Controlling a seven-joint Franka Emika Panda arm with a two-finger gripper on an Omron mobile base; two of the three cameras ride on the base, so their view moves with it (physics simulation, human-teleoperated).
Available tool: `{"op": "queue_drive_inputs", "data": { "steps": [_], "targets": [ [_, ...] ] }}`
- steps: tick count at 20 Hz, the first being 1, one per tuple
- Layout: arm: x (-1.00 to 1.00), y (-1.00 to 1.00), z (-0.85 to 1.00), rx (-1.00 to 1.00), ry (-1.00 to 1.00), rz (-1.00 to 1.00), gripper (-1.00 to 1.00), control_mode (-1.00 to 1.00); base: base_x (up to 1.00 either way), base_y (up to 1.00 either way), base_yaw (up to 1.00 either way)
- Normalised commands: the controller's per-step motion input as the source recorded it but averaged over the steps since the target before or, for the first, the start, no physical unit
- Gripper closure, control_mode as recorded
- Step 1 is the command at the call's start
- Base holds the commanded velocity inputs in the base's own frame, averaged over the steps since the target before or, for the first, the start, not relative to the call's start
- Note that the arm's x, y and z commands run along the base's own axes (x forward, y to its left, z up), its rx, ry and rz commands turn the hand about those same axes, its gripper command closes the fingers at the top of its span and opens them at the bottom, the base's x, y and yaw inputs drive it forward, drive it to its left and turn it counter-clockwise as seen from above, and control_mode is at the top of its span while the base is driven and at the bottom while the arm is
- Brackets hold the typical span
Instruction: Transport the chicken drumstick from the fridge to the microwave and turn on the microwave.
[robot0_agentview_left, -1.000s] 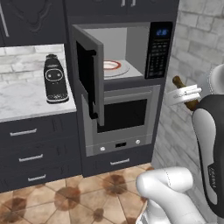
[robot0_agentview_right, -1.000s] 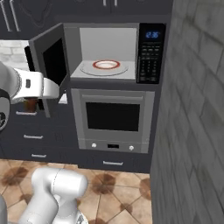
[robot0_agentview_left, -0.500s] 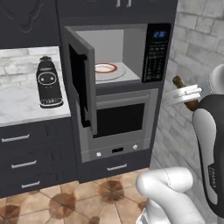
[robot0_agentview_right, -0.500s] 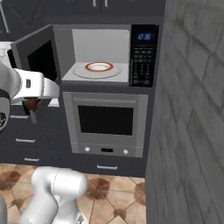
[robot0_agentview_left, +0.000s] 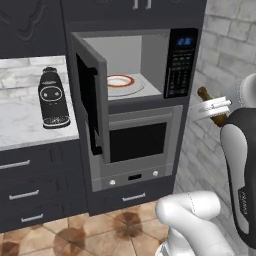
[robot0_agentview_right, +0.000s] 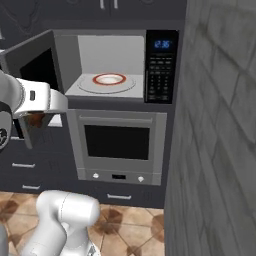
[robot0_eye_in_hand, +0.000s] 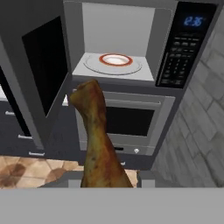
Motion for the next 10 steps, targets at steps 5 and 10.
{"op": "queue_drive_inputs", "data": {
  "steps": [5,10],
  "targets": [
    [0.00,0.00,0.00,0.00,0.00,0.00,1.00,1.00,0.45,-0.13,0.00],
    [0.00,0.00,0.00,0.00,0.00,0.00,1.00,1.00,0.40,-0.14,0.00]
  ]
}}
